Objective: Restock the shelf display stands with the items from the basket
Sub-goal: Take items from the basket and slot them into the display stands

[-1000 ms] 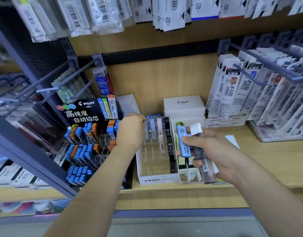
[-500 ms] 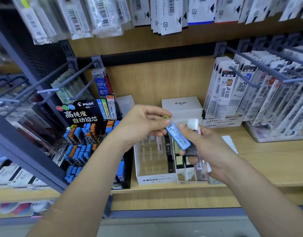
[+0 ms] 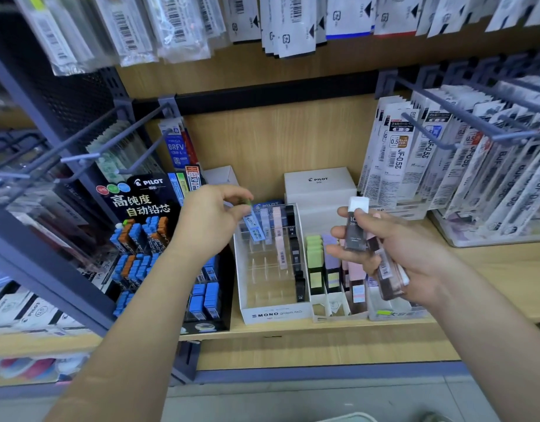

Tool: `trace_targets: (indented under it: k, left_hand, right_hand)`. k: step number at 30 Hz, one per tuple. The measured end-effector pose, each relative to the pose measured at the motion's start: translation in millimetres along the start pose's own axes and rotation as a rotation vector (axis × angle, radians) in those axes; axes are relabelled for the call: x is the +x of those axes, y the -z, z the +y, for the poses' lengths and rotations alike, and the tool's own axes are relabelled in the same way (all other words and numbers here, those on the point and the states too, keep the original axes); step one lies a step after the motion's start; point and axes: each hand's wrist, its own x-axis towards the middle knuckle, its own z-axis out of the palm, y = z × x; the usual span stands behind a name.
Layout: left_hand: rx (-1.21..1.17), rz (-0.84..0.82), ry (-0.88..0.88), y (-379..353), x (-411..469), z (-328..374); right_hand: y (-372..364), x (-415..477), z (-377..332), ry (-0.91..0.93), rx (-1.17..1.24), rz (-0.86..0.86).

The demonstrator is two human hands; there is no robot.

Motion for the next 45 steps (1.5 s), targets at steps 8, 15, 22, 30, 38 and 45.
trace_targets:
  k: [8, 15, 22, 30, 38, 45]
  left_hand:
    - [-0.374, -0.158, 0.118, -10, -10, 7]
    - [-0.491, -0.315, 0.079, -58, -35, 31]
    - [-0.419, -0.253, -0.021, -104, -38, 50]
    - [-0.141, -0.371, -0.194, -137, -48, 73]
    - [0.181, -0.305, -0.479, -169, -50, 61]
    - [0.358, -0.256, -0.621, -182, -48, 55]
  right_hand:
    - [14, 9, 0, 0.088, -0.144, 0.100]
    - [45, 3, -10, 0.158, -0.483, 0.150]
    - [76, 1, -12, 0.232, -0.454, 0.301]
    - [90, -3, -15, 0.218, -0.456, 0.288]
    - [92, -7, -12, 0.208, -0.483, 0.237]
    - [92, -9, -11, 0.192, -0.413, 0.220]
